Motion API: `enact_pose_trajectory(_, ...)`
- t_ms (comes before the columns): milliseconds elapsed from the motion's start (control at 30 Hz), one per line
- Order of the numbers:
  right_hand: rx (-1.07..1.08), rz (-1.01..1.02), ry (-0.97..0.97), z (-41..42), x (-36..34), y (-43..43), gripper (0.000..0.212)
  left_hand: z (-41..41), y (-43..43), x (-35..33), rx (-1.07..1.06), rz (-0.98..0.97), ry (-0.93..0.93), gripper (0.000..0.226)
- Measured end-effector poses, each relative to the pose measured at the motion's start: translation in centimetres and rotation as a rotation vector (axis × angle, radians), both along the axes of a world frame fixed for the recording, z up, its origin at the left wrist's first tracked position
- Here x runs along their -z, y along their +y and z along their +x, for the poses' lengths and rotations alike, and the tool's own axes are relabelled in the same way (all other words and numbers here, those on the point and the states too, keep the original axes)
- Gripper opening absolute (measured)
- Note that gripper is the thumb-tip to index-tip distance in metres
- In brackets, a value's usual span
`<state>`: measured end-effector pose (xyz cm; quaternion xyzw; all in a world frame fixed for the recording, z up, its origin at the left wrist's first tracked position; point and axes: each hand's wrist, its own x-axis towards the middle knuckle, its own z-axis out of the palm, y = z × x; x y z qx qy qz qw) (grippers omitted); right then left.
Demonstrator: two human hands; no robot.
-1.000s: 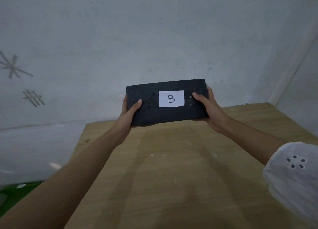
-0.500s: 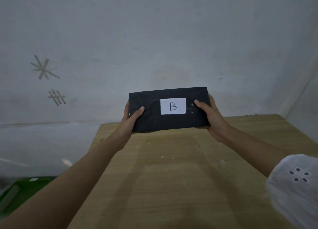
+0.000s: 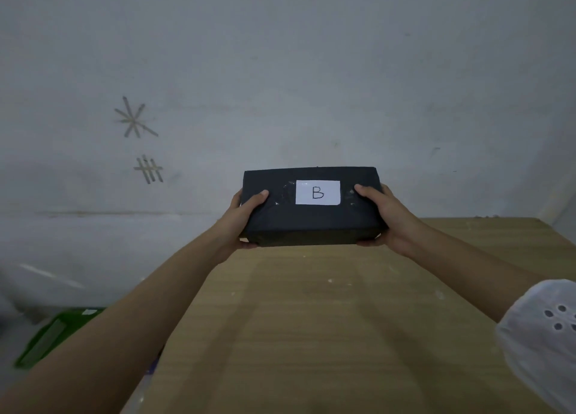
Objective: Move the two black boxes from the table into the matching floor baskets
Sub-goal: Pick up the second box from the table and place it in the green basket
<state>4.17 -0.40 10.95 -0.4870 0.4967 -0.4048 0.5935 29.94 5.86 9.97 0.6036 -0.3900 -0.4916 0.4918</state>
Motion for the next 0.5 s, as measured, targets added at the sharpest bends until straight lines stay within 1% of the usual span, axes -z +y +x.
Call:
enact_pose_trajectory(133, 0.024, 0.013, 0.009, 6.2, -0.1, 1.4, 0.042, 6.3, 0.9, -0.2, 0.032, 0.006, -0.015, 0.061)
enact_pose_trajectory(333, 0.081, 0.051, -0.041, 17.9, 1.3, 4.9, 0.044, 18.0, 3.2, -0.4, 0.079, 0.024, -0.058, 0.063)
enact_pose_trajectory(500, 0.069, 0.078, -0.026, 25.4, 2.0, 8.1, 0.044, 25.7, 6.0, 0.0, 0.067, 0.075, -0.038, 0.06)
